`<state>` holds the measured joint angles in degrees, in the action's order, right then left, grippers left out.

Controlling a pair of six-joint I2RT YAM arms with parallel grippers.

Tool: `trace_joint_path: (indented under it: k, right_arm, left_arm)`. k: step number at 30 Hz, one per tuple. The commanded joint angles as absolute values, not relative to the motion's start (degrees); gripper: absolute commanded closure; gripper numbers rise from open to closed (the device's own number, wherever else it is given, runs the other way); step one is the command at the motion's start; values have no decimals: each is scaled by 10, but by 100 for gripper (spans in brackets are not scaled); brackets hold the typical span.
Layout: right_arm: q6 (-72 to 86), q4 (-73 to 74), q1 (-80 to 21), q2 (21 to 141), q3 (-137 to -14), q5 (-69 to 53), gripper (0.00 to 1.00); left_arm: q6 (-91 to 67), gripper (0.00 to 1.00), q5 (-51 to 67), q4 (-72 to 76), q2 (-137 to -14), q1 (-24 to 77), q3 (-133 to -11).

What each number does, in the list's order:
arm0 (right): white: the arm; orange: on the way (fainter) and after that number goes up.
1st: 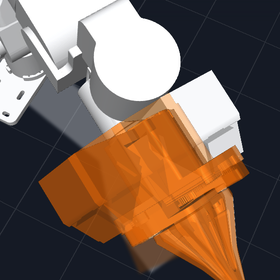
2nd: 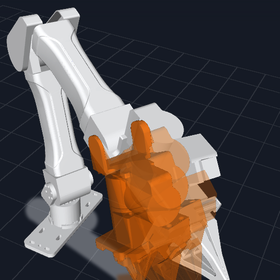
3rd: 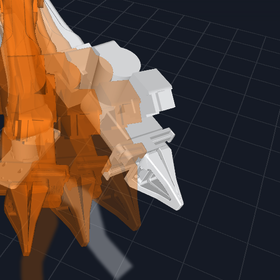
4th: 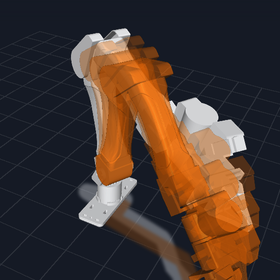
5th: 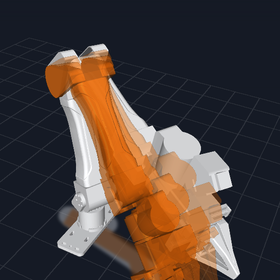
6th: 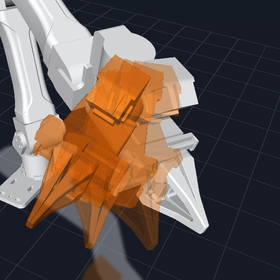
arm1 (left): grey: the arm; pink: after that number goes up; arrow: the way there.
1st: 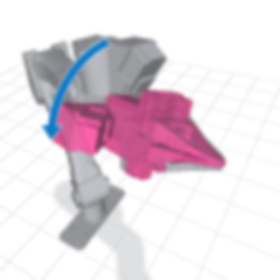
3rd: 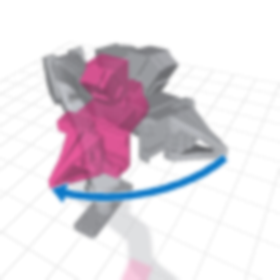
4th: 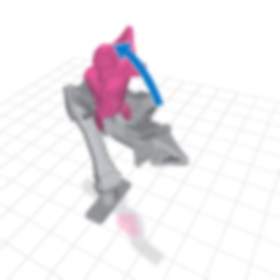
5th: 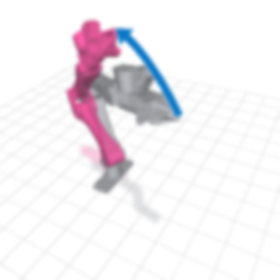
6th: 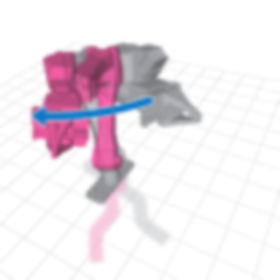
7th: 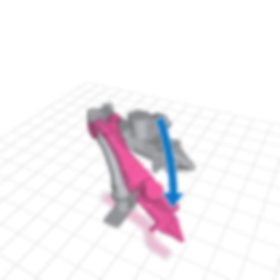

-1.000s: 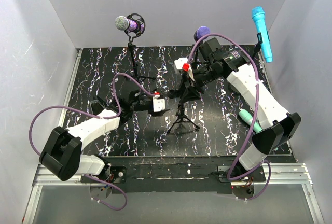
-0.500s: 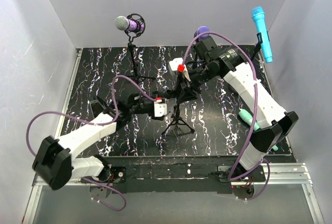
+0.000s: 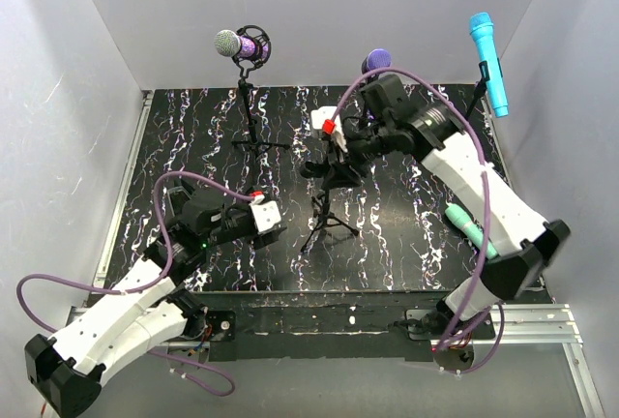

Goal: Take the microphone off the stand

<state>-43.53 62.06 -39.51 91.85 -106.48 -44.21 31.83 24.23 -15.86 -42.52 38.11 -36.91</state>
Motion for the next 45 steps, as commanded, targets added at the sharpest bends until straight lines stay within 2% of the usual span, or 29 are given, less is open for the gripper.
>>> trace_joint_path:
  k: [1, 7, 15, 18, 20, 24, 31, 45]
  right_arm:
    - [-297, 490, -400, 846, -966, -359, 82]
    - [-341, 517, -400, 861, -982, -364, 82]
    - [-205, 497, -400, 899, -1036, -273, 90]
    - [-214, 495, -400, 890, -1029, -308, 90]
    - [-253, 502, -401, 878, -1020, -353, 90]
    - [-305, 507, -400, 862, -1004, -396, 90]
    - [-333, 541, -400, 880, -1029, -427, 92]
    - [-332, 543, -400, 891, -1033, -446, 94]
  left_arm:
    - [283, 36, 199, -162, -417, 385, -345]
    - [262, 35, 228, -71, -471, 385, -339]
    - [239, 38, 264, -4, -537, 387, -354]
    - [245, 37, 281, 24, -560, 389, -363]
    - [267, 37, 294, 32, -586, 391, -374]
    - [337, 43, 315, 54, -642, 393, -398]
    - [512, 51, 352, 54, -714, 391, -429]
    - [634, 54, 397, 35, -773, 381, -458]
